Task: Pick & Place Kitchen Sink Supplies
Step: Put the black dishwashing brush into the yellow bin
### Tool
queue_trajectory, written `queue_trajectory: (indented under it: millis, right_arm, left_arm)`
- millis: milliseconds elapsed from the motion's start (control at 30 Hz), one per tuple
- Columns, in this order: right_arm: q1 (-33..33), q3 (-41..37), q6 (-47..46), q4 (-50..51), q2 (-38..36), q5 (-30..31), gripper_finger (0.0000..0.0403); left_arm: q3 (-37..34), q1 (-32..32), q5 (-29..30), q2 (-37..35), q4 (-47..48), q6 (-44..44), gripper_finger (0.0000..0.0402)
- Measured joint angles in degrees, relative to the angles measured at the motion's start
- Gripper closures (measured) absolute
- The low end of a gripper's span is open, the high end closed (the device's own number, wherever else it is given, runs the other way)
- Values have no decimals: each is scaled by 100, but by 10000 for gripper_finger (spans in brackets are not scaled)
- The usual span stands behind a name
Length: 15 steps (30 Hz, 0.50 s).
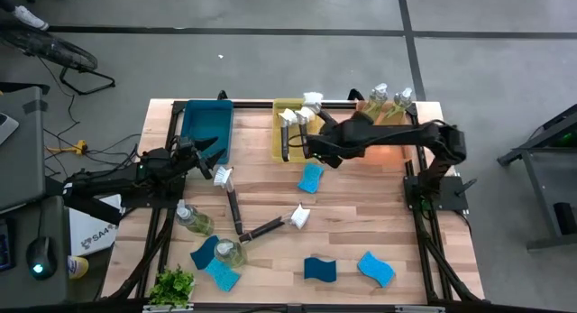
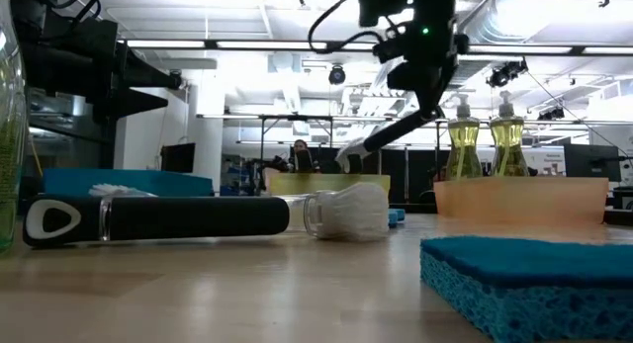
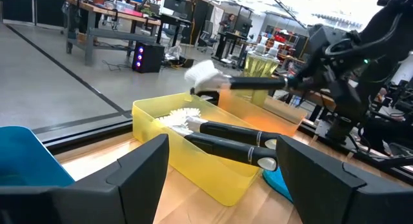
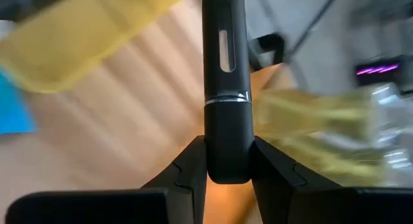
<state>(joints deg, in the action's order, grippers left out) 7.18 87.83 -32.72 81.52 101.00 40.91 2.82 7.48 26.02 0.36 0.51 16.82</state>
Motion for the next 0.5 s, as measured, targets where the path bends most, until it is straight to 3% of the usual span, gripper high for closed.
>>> queue_trajectory:
  millis: [133, 500]
  right_arm:
    - [36, 292, 348, 266, 350, 558, 317]
    - [81, 319, 593, 410, 892, 712, 317]
  left_arm:
    - [1, 1, 0, 0, 1, -2, 121]
    - [0, 0, 0, 1, 0, -2, 121]
